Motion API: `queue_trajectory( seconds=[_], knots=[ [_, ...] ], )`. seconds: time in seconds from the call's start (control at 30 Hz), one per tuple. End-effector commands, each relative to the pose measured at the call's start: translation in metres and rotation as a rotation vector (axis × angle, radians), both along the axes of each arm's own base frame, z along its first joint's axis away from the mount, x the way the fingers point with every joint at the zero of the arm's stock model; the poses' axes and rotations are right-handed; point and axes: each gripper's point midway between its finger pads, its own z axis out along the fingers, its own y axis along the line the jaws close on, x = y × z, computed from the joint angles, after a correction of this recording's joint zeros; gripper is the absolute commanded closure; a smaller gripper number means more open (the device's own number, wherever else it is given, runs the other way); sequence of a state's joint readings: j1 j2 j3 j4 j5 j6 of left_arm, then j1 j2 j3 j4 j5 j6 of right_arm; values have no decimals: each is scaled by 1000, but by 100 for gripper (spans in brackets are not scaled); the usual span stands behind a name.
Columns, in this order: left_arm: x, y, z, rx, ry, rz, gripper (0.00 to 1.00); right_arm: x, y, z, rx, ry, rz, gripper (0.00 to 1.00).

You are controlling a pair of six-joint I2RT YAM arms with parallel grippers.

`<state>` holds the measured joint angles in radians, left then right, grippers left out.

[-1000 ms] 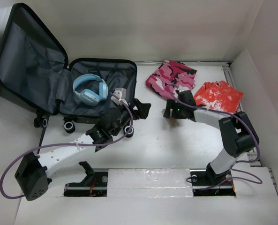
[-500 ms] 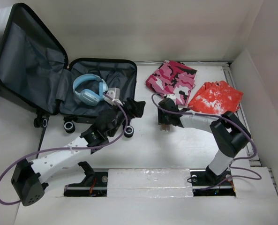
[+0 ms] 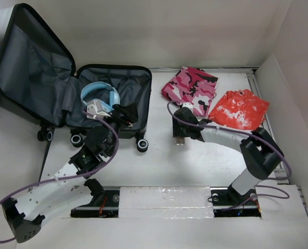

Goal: Pack the luggage

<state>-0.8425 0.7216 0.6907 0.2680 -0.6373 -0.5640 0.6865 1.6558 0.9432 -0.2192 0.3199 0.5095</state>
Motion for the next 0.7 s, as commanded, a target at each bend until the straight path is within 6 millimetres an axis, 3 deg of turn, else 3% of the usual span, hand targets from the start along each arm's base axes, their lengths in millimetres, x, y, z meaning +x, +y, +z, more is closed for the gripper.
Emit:
queue_trajectory(
  seconds=[0.0,0.07,0.1,0.17,0.2,0.23,0.27,0.3,0.33,0.37,0.4,0.47,0.53,0.57,0.6,0.67],
  knots=[
    [-3,19,22,-67,-19,67,5,11,60,103,208,-172,153,62],
    [-5,21,24,-80,-20,66,5,12,83,132,270,-210,202,62],
    [-7,25,27,-91,-28,75,5,10,106,164,343,-252,259,62],
    [-8,27,27,-82,-37,77,5,14,139,198,422,-304,335,62],
    [-10,29,29,-89,-43,76,5,12,148,189,425,-283,359,61],
    [-10,27,24,-68,-39,69,5,19,160,210,461,-314,376,61],
    [-12,29,27,-77,-46,69,5,27,172,197,446,-291,392,61],
    [-12,29,27,-68,-48,70,5,30,185,200,458,-301,405,60],
    [-13,28,23,-64,-47,59,5,39,198,220,493,-339,417,60],
    [-14,27,22,-69,-53,47,5,41,209,219,497,-338,427,58],
    [-14,27,22,-69,-53,47,5,51,220,194,472,-305,425,54],
    [-14,26,10,-47,-25,46,5,68,242,184,487,-303,427,51],
    [-14,26,6,-33,-13,46,5,78,253,179,489,-305,428,48],
    [-14,26,6,-42,-12,45,4,83,262,192,514,-329,439,47],
    [-15,24,4,-34,-7,30,3,87,266,191,514,-330,439,46],
    [-15,21,4,-33,-8,18,3,100,266,172,477,-305,408,46]
  ],
)
